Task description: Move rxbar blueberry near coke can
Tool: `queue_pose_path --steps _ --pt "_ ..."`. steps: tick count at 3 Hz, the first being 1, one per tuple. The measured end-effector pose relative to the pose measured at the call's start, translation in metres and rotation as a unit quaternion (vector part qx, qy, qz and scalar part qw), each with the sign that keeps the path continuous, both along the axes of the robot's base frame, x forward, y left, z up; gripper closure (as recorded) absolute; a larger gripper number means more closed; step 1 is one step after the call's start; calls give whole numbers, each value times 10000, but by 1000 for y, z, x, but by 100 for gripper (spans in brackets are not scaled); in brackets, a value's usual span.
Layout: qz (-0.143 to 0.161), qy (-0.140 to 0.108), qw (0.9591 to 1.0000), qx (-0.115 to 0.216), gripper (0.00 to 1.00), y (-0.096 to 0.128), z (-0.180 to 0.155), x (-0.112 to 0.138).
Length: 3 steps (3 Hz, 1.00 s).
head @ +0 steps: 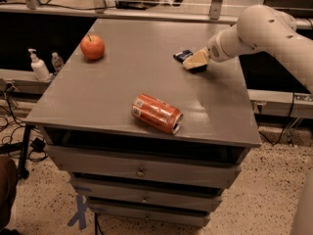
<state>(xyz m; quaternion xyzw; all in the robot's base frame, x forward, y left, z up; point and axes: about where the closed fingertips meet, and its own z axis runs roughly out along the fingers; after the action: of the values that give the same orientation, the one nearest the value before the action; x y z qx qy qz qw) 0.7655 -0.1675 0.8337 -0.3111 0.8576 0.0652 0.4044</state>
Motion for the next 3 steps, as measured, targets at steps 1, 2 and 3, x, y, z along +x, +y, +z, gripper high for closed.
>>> queue_pose_path --steps 1,2,3 --pt "0 0 10000 0 100 0 0 0" --pt "1 -1 10000 0 100 0 0 0" --pt "1 -1 10000 -1 100 0 0 0"
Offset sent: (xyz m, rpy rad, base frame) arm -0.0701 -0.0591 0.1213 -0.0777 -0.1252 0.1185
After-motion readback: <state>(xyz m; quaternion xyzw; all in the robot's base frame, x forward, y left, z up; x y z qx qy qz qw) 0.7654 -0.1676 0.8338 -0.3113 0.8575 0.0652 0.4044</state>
